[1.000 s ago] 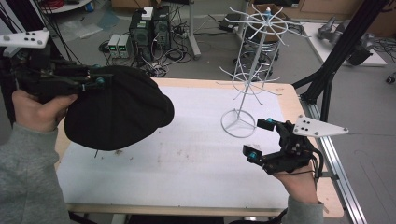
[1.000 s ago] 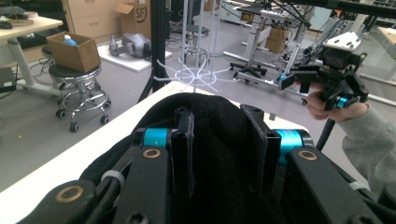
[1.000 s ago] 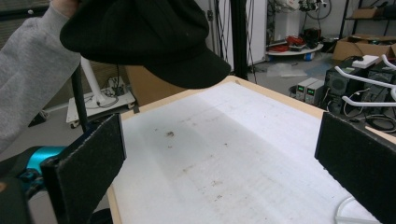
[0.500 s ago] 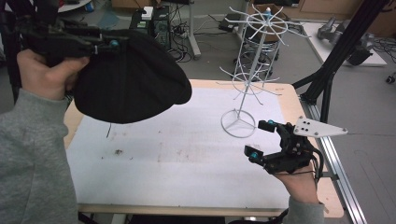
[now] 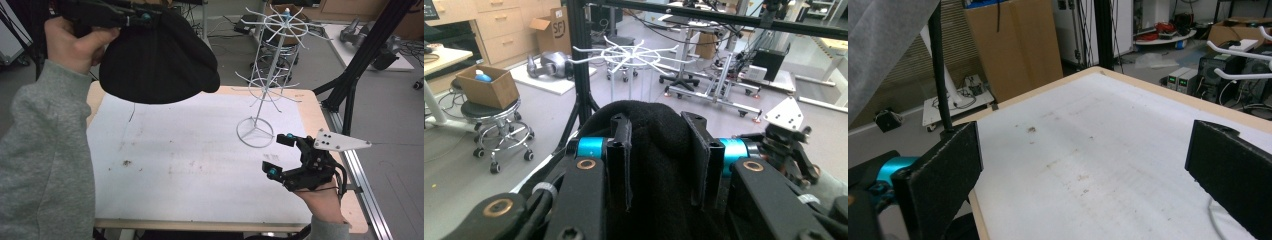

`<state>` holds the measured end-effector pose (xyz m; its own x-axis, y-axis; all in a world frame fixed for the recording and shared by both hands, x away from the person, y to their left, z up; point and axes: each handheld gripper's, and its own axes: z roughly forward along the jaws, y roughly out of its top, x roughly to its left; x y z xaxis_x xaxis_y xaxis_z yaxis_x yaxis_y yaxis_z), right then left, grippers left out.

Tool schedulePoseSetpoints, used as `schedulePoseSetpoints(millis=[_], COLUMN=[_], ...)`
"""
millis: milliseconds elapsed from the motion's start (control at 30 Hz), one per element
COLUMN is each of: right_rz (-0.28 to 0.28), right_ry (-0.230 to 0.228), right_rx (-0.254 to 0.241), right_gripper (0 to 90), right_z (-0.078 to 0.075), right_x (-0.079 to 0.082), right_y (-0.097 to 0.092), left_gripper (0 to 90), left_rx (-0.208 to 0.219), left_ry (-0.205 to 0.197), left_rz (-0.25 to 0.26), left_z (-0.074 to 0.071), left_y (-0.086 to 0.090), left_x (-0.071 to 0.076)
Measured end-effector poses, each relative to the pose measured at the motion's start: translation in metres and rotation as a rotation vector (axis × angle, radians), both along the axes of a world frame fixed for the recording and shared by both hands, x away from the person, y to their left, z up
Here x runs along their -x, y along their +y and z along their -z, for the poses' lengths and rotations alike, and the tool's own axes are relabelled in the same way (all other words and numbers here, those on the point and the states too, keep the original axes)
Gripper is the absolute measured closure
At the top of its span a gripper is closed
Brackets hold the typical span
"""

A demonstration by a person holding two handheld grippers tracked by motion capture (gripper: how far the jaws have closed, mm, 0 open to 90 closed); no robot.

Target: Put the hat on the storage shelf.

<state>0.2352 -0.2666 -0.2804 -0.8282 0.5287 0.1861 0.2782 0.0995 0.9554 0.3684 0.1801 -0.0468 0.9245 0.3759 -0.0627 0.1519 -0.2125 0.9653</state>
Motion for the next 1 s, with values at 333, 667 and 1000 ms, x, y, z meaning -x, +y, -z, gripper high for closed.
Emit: schedulePoseSetpoints(millis=[333,667,1000], right_rz=[-0.023,-0.045,-0.021], right_ry=[0.039,0.043,0.033], right_rx=[0.057,0.083,0.073], right_gripper=[0.8,0.8,0.8], right_z=[0.01,0.014,0.011], right_x=[-0.002,0.004,0.012], right_y=[0.012,0.019,0.009], left_gripper=[66.8,66.8,67.0], left_rx=[-0.03,0.017,0.03], left_ry=[-0.02,-0.021,-0.049], left_rz=[-0.025,-0.035,-0.095], left_z=[-0.027,-0.038,-0.058], left_y=[-0.021,-0.029,-0.024], left_x=[-0.027,-0.053,-0.068])
